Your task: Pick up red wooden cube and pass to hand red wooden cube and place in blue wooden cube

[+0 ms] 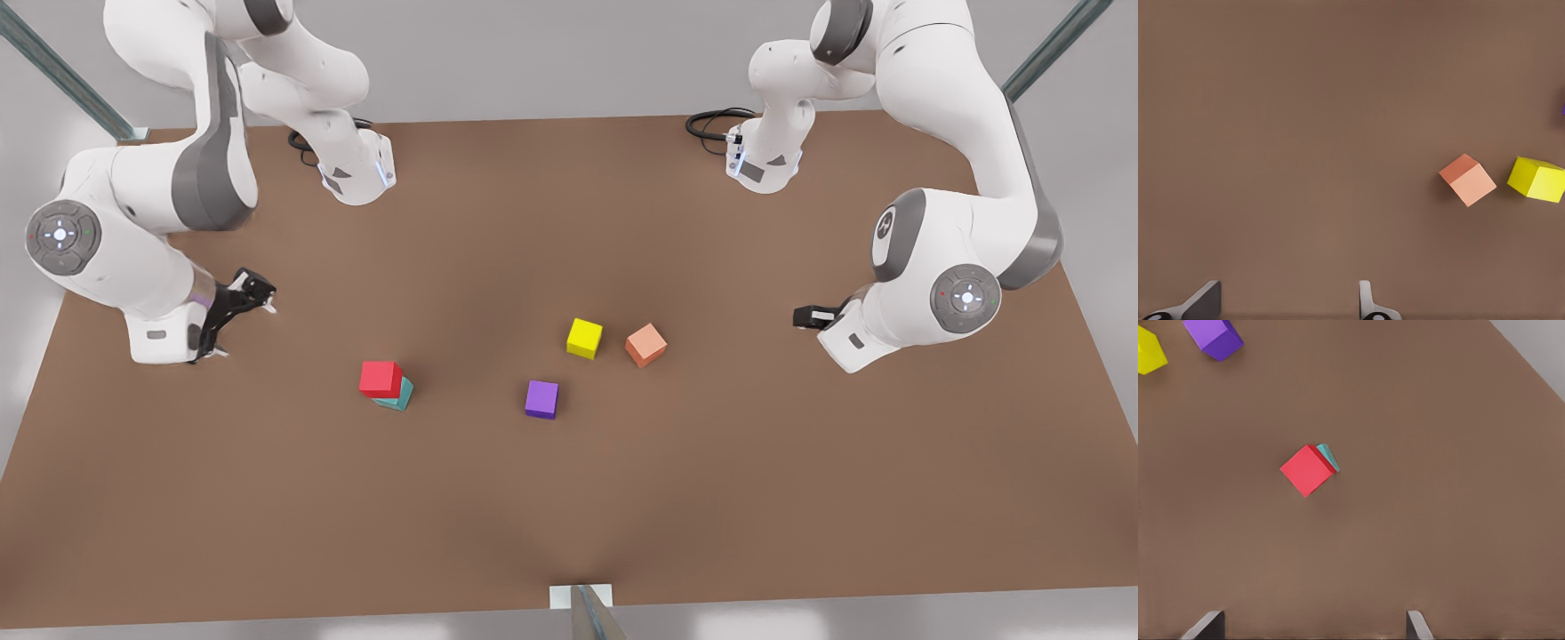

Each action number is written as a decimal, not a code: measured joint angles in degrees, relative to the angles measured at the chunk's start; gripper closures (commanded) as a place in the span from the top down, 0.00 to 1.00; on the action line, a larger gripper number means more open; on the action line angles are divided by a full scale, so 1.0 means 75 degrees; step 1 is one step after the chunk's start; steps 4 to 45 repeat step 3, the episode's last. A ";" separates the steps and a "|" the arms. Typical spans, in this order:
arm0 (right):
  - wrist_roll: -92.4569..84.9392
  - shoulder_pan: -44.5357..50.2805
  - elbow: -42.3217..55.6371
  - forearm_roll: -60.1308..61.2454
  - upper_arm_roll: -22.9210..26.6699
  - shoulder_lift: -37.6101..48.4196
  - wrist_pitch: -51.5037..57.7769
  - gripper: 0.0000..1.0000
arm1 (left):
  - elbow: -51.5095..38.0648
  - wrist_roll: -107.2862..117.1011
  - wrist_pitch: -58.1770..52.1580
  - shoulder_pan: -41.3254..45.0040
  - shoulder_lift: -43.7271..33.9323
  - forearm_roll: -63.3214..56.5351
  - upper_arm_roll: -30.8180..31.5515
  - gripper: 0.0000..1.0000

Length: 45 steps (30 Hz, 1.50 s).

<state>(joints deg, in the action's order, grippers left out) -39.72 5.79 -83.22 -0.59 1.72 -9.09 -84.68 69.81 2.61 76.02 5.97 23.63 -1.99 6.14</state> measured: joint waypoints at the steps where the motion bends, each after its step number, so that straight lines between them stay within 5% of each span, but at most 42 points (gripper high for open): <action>1: 0.0367 -0.0077 -0.0141 -0.0050 -0.0077 0.0136 0.0142 1.00 | 0.0001 0.0002 0.0001 0.0001 0.0000 0.0000 0.0000 1.00; 45: 0.1043 -0.0121 -0.0263 -0.0113 -0.0138 0.0242 0.0364 1.00 | 0.0004 0.0006 0.0002 -0.0001 0.0000 0.0000 0.0000 1.00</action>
